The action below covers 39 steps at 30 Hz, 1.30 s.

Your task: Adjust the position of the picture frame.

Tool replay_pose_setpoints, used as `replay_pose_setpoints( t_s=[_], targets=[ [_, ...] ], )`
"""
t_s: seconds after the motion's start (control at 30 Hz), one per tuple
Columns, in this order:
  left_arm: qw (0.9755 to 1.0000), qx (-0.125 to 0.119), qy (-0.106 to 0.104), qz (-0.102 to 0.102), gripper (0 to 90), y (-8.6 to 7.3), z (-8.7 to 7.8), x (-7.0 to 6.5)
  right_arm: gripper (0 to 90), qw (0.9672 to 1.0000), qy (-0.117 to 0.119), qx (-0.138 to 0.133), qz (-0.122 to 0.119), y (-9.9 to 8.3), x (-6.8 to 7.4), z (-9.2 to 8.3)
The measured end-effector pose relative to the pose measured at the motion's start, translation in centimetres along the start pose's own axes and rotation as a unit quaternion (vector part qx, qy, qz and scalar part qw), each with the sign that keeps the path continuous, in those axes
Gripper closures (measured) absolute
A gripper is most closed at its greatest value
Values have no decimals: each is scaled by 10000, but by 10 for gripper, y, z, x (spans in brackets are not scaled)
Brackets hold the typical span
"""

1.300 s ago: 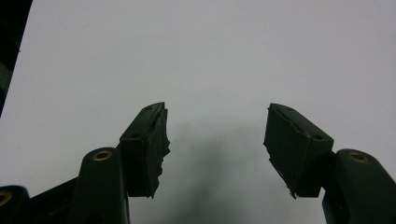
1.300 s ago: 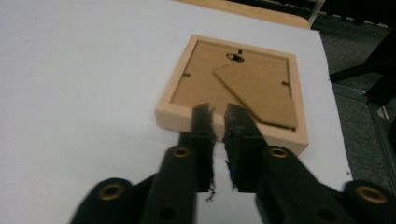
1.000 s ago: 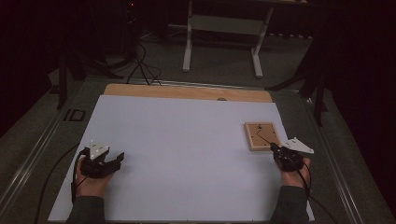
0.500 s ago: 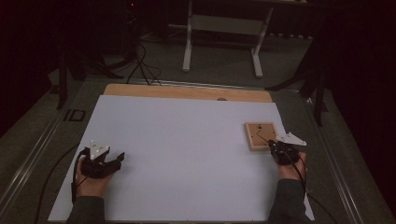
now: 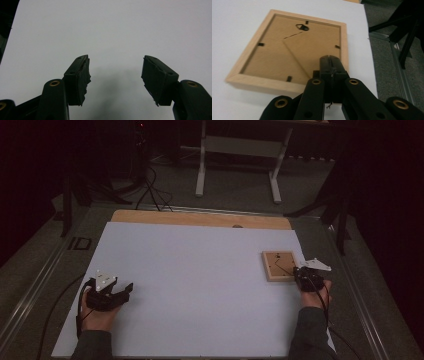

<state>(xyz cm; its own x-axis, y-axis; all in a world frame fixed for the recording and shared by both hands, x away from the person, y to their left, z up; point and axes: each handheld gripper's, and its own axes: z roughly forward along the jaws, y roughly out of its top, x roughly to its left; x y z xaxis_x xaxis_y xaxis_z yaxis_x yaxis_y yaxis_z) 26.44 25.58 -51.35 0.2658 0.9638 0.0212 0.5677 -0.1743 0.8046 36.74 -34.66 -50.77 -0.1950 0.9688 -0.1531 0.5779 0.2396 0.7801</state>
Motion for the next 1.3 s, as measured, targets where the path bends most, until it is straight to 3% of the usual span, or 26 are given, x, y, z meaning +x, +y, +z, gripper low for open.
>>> replay_pose_setpoints(
  t_s=[0.2,0.33,0.53,0.87,1.3],
  targets=[
    [10000,-1,3,20,389,0,0,-1,898,9996,-34,-43,269,0,-12,7],
    [10000,-9,9,10,389,0,0,-1,899,9995,-23,-22,322,4,-17,10],
    [10000,-5,12,4,389,0,-1,0,898,10000,-28,15,46,21,-15,16],
    [10000,-27,12,-12,389,0,-1,0,898,9995,104,261,160,21,-19,29],
    [10000,-17,-12,-31,390,0,-1,1,900,9988,245,419,-49,21,-15,28]
  ],
)
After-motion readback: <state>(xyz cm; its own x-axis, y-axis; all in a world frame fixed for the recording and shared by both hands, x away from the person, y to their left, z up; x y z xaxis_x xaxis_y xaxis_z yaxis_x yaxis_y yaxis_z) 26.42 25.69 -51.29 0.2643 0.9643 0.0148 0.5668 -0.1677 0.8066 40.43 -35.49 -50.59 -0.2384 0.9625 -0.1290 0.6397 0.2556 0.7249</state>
